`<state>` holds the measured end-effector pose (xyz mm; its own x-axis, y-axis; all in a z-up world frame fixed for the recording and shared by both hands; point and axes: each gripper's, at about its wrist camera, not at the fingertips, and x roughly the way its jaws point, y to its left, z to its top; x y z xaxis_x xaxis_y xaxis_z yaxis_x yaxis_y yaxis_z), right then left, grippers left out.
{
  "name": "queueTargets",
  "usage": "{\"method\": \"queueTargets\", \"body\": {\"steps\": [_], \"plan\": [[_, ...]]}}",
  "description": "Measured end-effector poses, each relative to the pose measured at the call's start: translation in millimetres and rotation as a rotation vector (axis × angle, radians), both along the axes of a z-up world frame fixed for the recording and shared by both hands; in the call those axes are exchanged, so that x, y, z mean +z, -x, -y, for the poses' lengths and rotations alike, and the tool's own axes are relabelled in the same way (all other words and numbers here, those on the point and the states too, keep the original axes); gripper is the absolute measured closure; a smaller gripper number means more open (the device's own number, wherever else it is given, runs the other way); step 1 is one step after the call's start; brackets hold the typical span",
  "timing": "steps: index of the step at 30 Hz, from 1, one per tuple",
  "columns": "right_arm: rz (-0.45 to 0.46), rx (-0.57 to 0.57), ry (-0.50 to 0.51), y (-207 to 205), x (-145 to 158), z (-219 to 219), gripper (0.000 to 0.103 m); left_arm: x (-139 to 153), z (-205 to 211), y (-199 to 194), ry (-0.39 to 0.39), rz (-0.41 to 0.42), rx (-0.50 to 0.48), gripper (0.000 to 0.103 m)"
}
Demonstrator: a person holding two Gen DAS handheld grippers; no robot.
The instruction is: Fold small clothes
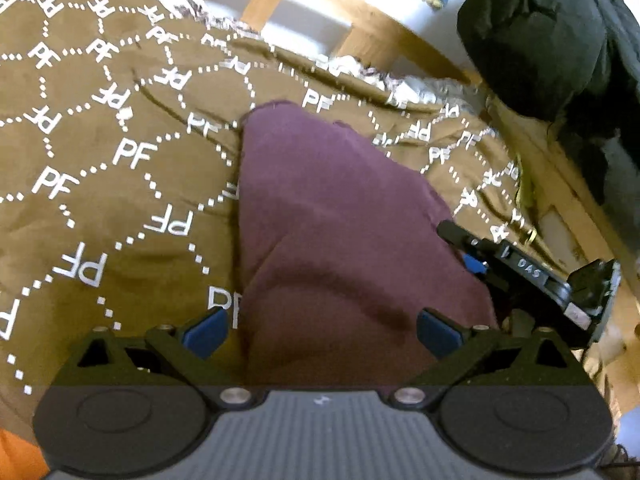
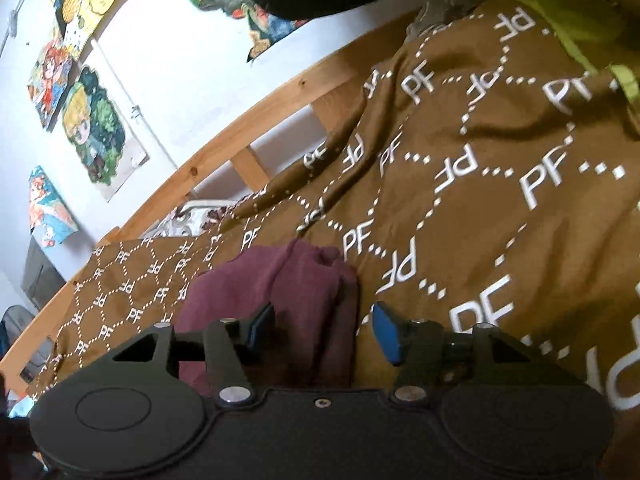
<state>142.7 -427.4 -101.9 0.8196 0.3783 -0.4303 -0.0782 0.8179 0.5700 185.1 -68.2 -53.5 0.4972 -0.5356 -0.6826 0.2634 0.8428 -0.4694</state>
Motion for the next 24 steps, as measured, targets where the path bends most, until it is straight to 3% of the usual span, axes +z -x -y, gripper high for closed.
{"method": "queueTargets", "body": {"steps": [6,24], "plan": [[0.002,0.031,0.044,0.3,-5.3,-11.5,0.041,-18.5,2.8,-3.1,-0.018,-0.052,-0.015,0.001],[0.018,0.023,0.071,3.4,-8.9,-15.8,0.040,-20.8,-2.2,0.1,-0.020,-0.050,-0.019,0.000]]}}
